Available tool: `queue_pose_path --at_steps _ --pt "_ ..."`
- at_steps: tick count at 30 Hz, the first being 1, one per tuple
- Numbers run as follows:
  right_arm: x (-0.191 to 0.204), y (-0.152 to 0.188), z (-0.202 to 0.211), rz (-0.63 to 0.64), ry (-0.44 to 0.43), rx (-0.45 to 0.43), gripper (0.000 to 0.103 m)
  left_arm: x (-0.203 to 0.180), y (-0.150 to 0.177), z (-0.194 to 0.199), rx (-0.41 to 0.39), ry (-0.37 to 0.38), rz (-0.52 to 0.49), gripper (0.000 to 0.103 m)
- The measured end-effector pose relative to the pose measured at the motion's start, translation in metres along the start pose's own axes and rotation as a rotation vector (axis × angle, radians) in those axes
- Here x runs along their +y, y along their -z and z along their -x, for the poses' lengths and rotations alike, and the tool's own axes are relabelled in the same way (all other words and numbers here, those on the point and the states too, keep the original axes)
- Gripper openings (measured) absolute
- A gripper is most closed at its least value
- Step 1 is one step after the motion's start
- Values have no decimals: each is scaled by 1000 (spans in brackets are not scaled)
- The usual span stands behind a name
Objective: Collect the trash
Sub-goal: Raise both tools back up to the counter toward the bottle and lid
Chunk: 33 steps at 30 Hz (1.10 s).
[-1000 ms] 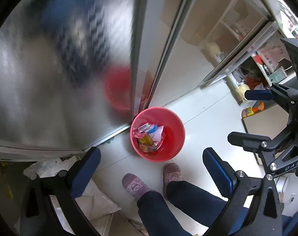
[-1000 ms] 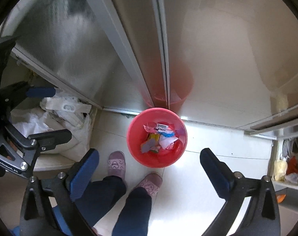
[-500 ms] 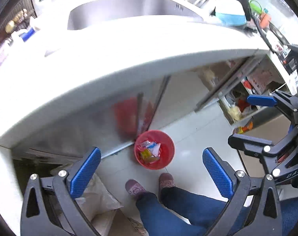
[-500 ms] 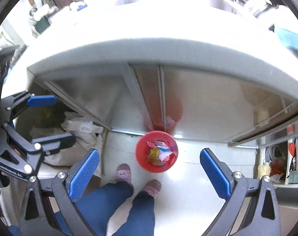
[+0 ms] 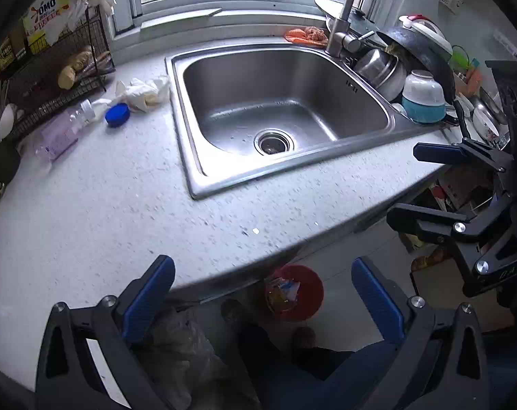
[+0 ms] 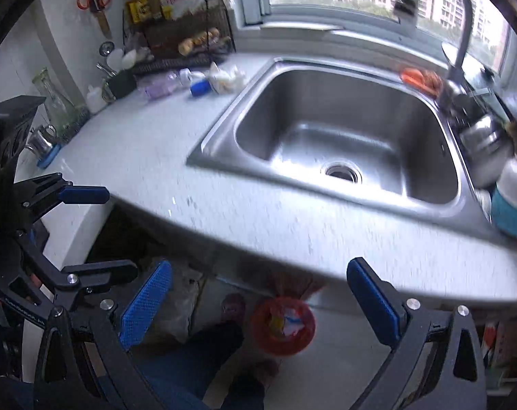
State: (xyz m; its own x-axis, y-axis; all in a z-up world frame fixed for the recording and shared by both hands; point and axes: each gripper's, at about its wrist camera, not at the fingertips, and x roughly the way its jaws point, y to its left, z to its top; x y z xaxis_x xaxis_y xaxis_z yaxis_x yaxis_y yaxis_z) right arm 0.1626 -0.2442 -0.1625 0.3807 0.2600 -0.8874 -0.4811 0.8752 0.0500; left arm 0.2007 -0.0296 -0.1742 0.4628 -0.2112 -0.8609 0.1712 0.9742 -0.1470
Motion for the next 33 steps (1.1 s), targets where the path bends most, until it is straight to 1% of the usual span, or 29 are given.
queue_pose_path --at_steps 2,5,8,13,20,25,27,33 --pt "2 -23 -7 2 -6 -9 102 19 -16 5 -15 -18 -12 103" --pt "5 -58 -16 15 -11 -24 102 49 -40 10 -35 -22 -12 103" --pt "11 -91 -27 36 -10 -40 102 82 -63 14 -38 -28 -12 103" --pt "26 -138 -48 55 -19 -41 102 131 -90 15 -37 -68 -23 103" --pt "45 -183 -85 65 -41 -9 102 195 -116 8 -13 -82 -46 103" --pt "54 -213 -109 72 -39 17 102 238 -127 -8 -1 -68 -44 103" --pt "55 -222 -120 71 -36 29 102 252 -133 -17 11 -60 -47 103" --pt "61 -244 -153 71 -34 69 102 284 -157 -55 60 -59 -108 103"
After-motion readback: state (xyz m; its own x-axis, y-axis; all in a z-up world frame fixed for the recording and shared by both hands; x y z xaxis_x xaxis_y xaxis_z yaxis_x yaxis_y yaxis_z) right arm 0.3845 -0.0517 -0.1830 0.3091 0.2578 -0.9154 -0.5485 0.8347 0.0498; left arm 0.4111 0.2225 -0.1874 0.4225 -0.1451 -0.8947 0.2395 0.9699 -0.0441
